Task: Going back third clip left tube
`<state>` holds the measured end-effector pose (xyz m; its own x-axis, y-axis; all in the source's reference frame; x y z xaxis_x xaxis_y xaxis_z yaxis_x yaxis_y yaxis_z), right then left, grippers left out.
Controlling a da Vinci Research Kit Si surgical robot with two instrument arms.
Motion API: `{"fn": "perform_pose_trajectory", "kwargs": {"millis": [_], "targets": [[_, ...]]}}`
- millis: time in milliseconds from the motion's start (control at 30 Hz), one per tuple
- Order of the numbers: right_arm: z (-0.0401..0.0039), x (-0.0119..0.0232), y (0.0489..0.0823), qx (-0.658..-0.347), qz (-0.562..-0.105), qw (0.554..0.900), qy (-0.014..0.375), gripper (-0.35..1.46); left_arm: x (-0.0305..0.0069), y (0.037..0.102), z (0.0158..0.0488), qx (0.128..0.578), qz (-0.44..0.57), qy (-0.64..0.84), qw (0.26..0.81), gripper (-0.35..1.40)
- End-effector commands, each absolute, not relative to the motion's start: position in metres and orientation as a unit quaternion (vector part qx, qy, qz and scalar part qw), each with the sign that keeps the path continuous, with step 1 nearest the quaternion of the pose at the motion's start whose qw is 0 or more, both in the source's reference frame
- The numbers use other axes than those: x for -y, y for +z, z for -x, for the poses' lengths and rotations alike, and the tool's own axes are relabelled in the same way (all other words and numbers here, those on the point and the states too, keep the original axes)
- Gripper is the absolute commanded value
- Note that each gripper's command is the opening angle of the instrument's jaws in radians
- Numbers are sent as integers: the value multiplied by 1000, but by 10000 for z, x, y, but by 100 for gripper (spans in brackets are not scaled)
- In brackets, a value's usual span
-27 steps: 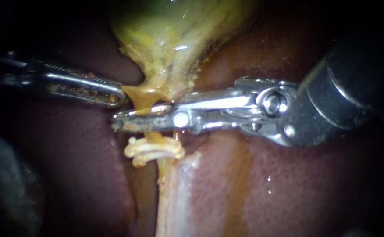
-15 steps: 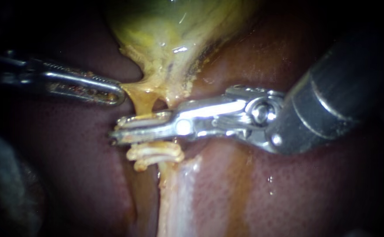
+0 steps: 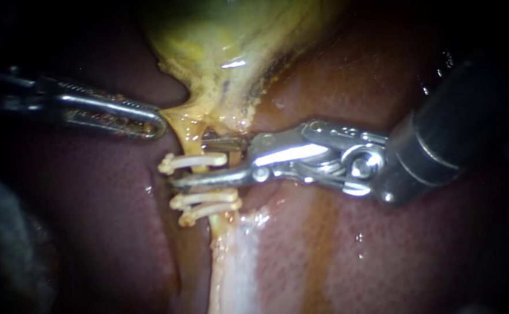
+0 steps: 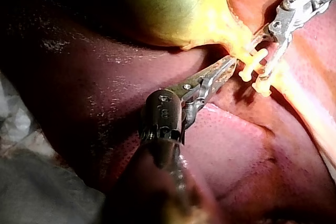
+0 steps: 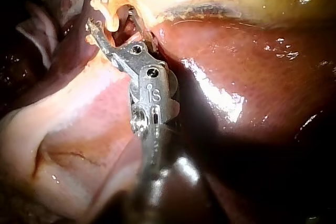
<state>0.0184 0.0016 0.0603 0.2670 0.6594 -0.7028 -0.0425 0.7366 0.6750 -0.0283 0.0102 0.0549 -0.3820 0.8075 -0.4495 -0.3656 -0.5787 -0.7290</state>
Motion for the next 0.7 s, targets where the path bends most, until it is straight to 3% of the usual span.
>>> {"fn": "perform_pose_trajectory", "kwargs": {"millis": [33,367,700], "targets": [[-178,-15,602,-561,-272,749,226,50,-102,548,283,268,413,787,372,-35],[-86,-1,579,-586,-240,760,143,50,-102,548,282,268,413,787,372,-35],[-33,-9,564,-591,-232,763,121,50,-102,549,283,268,413,787,372,-35]]}}
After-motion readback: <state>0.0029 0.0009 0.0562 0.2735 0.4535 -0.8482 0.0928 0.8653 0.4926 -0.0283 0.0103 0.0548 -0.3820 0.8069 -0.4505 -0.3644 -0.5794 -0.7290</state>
